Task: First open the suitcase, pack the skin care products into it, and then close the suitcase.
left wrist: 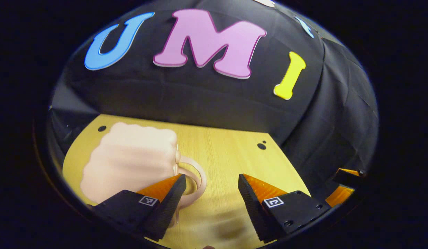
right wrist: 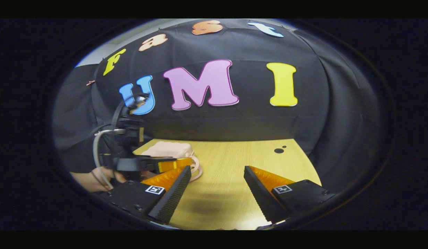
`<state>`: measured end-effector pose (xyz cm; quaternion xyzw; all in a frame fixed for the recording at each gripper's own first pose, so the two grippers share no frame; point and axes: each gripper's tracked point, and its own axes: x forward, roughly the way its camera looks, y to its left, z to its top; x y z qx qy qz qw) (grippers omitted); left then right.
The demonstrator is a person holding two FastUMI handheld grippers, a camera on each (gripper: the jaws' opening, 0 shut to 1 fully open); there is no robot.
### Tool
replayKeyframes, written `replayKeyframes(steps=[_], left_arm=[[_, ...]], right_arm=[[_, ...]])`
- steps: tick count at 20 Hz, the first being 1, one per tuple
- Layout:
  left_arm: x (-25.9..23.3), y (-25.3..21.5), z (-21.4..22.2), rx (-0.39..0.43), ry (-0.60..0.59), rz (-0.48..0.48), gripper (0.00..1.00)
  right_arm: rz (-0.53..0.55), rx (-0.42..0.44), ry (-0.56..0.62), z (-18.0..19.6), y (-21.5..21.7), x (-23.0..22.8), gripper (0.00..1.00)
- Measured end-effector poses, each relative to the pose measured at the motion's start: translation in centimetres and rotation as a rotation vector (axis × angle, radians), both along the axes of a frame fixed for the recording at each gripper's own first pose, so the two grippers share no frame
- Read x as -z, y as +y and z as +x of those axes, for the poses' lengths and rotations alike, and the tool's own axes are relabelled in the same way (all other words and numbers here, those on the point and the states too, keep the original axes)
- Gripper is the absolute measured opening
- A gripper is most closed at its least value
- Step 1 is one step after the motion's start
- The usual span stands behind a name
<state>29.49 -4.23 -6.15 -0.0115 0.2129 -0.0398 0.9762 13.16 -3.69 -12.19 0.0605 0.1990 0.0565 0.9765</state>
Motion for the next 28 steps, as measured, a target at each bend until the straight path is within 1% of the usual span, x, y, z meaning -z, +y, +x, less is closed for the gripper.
replayKeyframes(steps=[2,4,6,8,10,11,12,15,18,21,24,26,28], left_arm=[[-5.4,0.2,-2.8,-0.016,-0.163,0.068,0.97],[-9.6,0.6,-5.6,-0.045,-0.278,0.102,0.96],[-11.6,1.4,-8.1,-0.086,-0.327,0.098,0.96],[-13.2,2.2,-9.9,-0.113,-0.361,0.098,0.96],[-13.8,2.1,-11.0,-0.102,-0.386,0.089,0.96],[-14.0,1.6,-11.6,-0.09,-0.393,0.076,0.96],[-13.9,2.1,-11.6,-0.086,-0.397,0.069,0.96],[-14.4,2.4,-11.1,-0.106,-0.437,0.097,0.96],[-15.0,1.6,-10.8,-0.117,-0.425,0.112,0.96],[-14.9,1.6,-11.0,-0.088,-0.434,0.137,0.96],[-15.3,1.8,-10.6,-0.077,-0.438,0.146,0.96],[-15.8,1.3,-10.2,-0.06,-0.445,0.141,0.96],[-16.2,0.7,-9.8,-0.043,-0.451,0.161,0.96]], right_arm=[[-0.019,0.029,-0.076,0.1,0.2,-2.7,0.98],[-0.023,0.067,-0.151,-0.5,0.8,-5.6,0.97],[-0.013,0.089,-0.202,-1.5,2.2,-7.6,0.97],[-0.028,0.084,-0.247,-2.9,3.7,-9.4,0.97],[-0.069,0.066,-0.272,-4.2,5.0,-10.2,0.97],[-0.082,0.058,-0.273,-5.0,5.7,-10.1,0.97],[-0.088,0.052,-0.266,-5.8,6.3,-9.8,0.97],[-0.089,0.075,-0.27,-7.8,7.2,-9.0,0.97],[-0.088,0.06,-0.232,-9.8,8.6,-7.9,0.97],[-0.095,0.084,-0.241,-10.4,8.3,-8.4,0.97],[-0.095,0.102,-0.241,-11.5,8.1,-8.4,0.97],[-0.1,0.106,-0.243,-11.9,8.2,-8.2,0.97],[-0.103,0.102,-0.237,-12.2,8.5,-7.9,0.97]])
